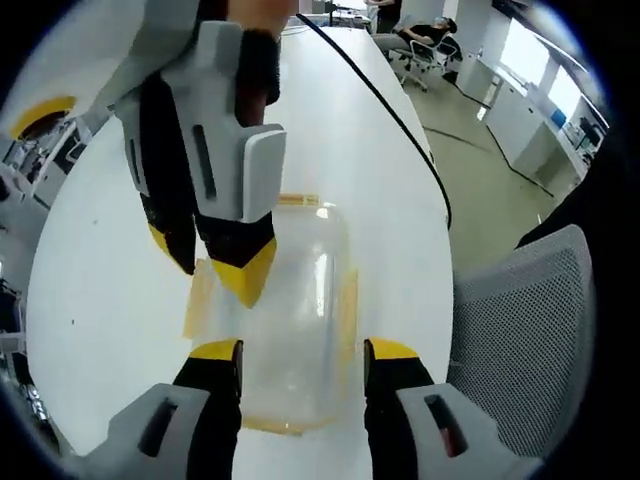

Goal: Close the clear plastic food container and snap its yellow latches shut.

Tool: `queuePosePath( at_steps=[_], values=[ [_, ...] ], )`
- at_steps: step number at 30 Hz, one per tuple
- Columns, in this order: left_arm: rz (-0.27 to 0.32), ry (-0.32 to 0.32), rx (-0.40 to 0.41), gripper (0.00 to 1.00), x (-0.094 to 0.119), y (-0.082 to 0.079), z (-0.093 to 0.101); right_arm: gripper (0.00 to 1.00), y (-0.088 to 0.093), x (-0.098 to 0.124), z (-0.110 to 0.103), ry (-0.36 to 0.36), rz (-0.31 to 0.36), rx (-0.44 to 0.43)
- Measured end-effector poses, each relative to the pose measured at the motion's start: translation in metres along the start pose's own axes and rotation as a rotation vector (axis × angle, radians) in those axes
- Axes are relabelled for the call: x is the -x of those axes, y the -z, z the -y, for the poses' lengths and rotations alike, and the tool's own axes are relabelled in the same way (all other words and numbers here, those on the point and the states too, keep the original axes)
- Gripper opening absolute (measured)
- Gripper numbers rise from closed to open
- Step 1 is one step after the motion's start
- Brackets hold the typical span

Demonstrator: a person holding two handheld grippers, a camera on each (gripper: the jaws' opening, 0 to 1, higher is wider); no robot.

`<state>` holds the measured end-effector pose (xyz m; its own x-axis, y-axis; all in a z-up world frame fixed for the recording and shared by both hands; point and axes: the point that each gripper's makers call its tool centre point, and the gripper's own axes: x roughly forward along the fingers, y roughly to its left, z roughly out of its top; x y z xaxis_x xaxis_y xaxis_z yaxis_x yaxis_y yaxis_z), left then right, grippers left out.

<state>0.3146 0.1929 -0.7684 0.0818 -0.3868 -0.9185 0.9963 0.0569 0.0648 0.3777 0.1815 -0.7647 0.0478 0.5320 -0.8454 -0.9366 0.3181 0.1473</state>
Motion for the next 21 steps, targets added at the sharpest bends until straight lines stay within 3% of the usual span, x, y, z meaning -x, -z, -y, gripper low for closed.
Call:
queuePosePath(
  at_steps=[12, 21],
  values=[
    [-0.025, -0.072, -0.064, 0.46, -0.002, 0.0027, -0.0039, 0.37, 0.0012, -0.007, 0.0004, -0.026, -0.014, 0.008],
    [-0.014, -0.082, -0.076, 0.47, -0.0028, 0.0037, -0.0038, 0.37, 0.0001, -0.008, 0.0002, -0.055, -0.023, -0.015]
  ],
)
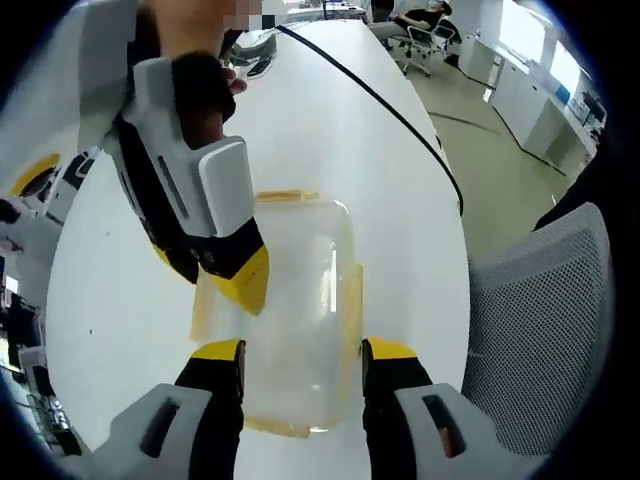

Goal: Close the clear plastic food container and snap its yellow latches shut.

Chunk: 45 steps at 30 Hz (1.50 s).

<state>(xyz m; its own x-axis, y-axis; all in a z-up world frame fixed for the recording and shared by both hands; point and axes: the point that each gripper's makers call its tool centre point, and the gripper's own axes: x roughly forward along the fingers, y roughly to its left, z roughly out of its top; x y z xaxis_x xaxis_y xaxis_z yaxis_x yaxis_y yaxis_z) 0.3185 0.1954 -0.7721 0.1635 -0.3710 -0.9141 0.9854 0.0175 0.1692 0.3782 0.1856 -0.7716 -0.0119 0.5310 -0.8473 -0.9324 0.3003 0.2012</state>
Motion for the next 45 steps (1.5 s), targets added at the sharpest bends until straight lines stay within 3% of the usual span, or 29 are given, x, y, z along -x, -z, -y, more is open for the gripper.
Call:
queuePosePath(
  at_steps=[11, 13, 14, 17, 20, 26, 37, 45],
  values=[
    [0.024, 0.042, -0.02, 0.49, 0.002, 0.001, 0.006, 0.37, 0.003, -0.003, -0.005, -0.036, -0.026, -0.025],
    [0.027, 0.079, 0.034, 0.54, 0.004, -0.001, 0.013, 0.37, 0.004, -0.003, -0.005, -0.038, -0.028, -0.029],
    [0.023, 0.071, 0.041, 0.54, 0.003, -0.002, 0.01, 0.37, 0.004, -0.004, -0.005, -0.039, -0.028, -0.027],
    [-0.011, 0.024, -0.038, 0.46, 0.001, 0.002, 0.002, 0.37, 0.005, -0.004, -0.006, -0.044, -0.035, -0.043],
    [0.002, 0.022, -0.022, 0.48, -0.001, -0.001, 0.006, 0.37, 0.005, -0.005, -0.006, -0.043, -0.039, -0.043],
    [0.005, -0.018, -0.11, 0.51, -0.005, -0.002, 0.007, 0.37, 0.005, -0.006, -0.007, -0.049, -0.039, -0.057],
    [-0.008, -0.02, -0.099, 0.5, -0.006, -0.001, 0.007, 0.35, 0.004, -0.008, -0.008, -0.062, -0.042, -0.044],
    [-0.054, -0.038, -0.098, 0.49, -0.008, -0.002, 0.007, 0.32, 0.001, -0.009, -0.006, -0.064, -0.048, -0.054]
  ],
)
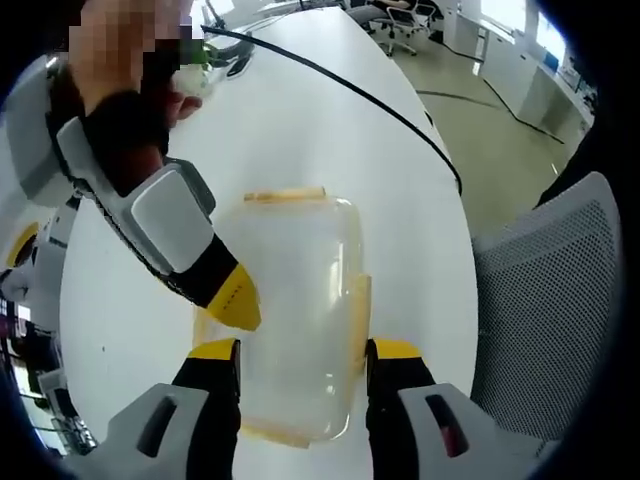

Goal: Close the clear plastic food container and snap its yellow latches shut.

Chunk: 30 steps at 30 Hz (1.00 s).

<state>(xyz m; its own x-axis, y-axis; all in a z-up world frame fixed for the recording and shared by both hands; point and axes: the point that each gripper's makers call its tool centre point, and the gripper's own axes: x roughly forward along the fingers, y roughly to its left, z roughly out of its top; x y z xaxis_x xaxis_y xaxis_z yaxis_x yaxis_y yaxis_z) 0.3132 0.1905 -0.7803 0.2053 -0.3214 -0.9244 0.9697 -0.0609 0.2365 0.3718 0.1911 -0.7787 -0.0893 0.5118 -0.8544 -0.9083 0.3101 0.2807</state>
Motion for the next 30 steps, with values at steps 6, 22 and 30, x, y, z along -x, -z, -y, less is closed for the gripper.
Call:
queuePosePath(
  at_steps=[6, 22, 30],
  values=[
    [-0.026, -0.007, -0.006, 0.49, -0.0001, 0.0004, -0.0003, 0.31, 0.0007, -0.0003, 0.0001, -0.006, -0.025, -0.002],
    [-0.064, -0.023, -0.01, 0.47, 0.0026, 0.0022, -0.0055, 0.27, 0.0024, 0.0004, -0.0005, -0.055, -0.1, -0.007],
    [-0.069, -0.015, -0.016, 0.47, 0.0017, 0.0029, -0.0051, 0.27, 0.0053, -0.0041, 0.0011, -0.108, -0.101, -0.072]
  ],
)
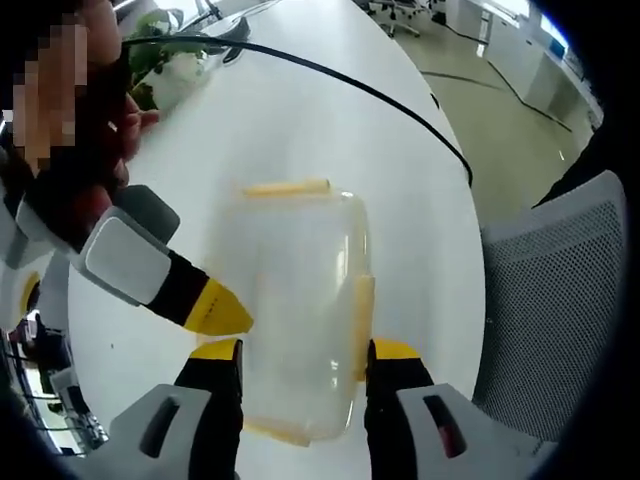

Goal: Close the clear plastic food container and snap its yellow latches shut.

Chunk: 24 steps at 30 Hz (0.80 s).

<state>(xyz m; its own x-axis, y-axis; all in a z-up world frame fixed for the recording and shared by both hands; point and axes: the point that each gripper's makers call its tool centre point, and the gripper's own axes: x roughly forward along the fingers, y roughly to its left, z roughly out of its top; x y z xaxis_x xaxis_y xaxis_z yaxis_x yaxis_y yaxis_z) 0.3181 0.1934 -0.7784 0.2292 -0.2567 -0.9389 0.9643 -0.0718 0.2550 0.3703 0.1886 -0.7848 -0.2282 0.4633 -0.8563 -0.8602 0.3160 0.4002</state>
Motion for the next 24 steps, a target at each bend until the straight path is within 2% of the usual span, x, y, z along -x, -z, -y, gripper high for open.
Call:
queuePosePath(
  at_steps=[5, 13, 24],
  values=[
    [-0.01, -0.006, -0.004, 0.47, -0.0026, -0.0006, 0.001, 0.28, -0.0018, -0.0001, -0.0006, 0.001, 0.01, 0.008],
    [-0.003, -0.013, -0.011, 0.48, -0.0035, -0.0003, 0.0019, 0.29, -0.0039, -0.0009, -0.002, 0.006, -0.015, 0.013],
    [-0.04, -0.015, -0.046, 0.48, -0.0027, -0.0006, 0.0046, 0.29, -0.0046, -0.0006, -0.0047, 0.008, -0.034, 0.028]
  ],
)
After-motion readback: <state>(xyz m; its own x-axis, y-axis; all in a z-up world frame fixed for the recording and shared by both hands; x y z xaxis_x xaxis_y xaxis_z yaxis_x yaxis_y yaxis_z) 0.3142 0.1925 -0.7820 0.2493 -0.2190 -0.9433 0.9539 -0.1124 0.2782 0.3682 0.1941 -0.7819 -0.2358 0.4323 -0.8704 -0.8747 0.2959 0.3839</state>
